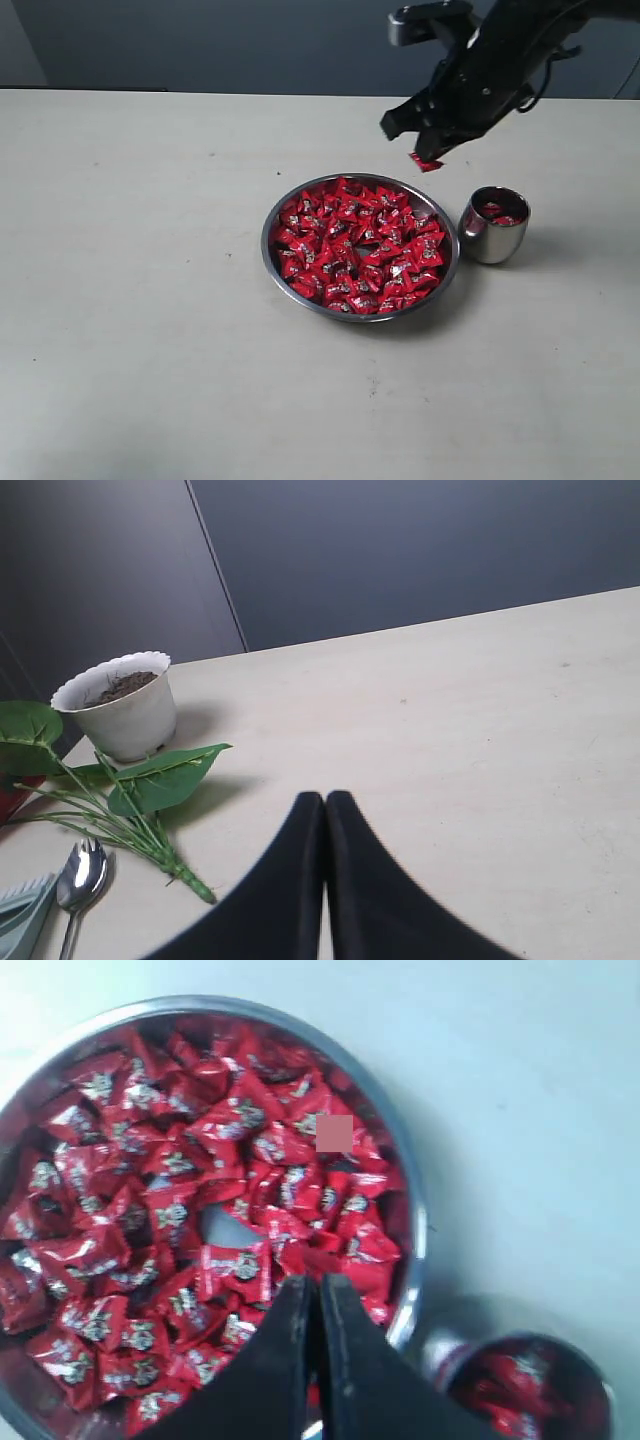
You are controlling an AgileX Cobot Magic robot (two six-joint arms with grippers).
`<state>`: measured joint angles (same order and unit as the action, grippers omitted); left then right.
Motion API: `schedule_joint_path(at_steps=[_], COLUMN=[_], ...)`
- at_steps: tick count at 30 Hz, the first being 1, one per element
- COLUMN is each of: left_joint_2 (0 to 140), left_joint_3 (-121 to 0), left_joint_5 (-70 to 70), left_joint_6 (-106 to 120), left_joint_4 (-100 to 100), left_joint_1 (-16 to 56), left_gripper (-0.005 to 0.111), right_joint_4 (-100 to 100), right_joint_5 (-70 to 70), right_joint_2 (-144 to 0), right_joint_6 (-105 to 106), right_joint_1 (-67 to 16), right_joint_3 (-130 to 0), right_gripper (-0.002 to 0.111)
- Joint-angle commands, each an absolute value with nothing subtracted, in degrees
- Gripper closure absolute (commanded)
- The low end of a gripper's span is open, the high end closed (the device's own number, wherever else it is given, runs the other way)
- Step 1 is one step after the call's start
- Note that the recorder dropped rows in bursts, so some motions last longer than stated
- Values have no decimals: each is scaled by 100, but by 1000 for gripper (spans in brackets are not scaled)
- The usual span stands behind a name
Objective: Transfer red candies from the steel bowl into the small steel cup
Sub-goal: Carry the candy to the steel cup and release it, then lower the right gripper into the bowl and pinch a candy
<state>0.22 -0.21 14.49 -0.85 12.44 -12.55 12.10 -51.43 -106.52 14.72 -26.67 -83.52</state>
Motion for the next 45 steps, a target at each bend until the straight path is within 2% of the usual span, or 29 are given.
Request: schedule_joint_path(at_steps=[1,8,17,19,23,25,35,45], left_joint_2=[0,0,0,0,0,0,0,0], left_joint_3=[0,0,0,0,0,0,0,0], left_joint_5=[1386,1386,1386,1386,1386,1386,1386,1386], left_joint_6=[-107,-107,-107,-107,-107,-107,-107,-107], left_joint_4=[1271,1271,1271,1271,1271,1271,1271,1271], left_joint_1=[-1239,-1239,-1239,-1239,-1239,-1239,-1239,-1239], left_gripper=[106,106,106,106,106,106,106,106], right_joint_4=[1245,1727,1691,1676,1676,1676,2775,2983], right_joint_5=[-5294,-4830,-4501,-4467,-4440,-4440,-4705,-4520], right_joint_2=[-10437,-10295,-10552,-10619,-10657,-10657,-10488,-10558], right_joint_6=[1437,1569,1660,1673,1737,1736,2413,2778], right_joint_1=[-1977,-1300,-1270,-1270,-1270,-1270,-1504,-2691], right_joint_3=[-8233,-7460,-7218,-7218,-7218,-7229,-7229,-7229], right_gripper=[108,108,106,99,75,71,73,71])
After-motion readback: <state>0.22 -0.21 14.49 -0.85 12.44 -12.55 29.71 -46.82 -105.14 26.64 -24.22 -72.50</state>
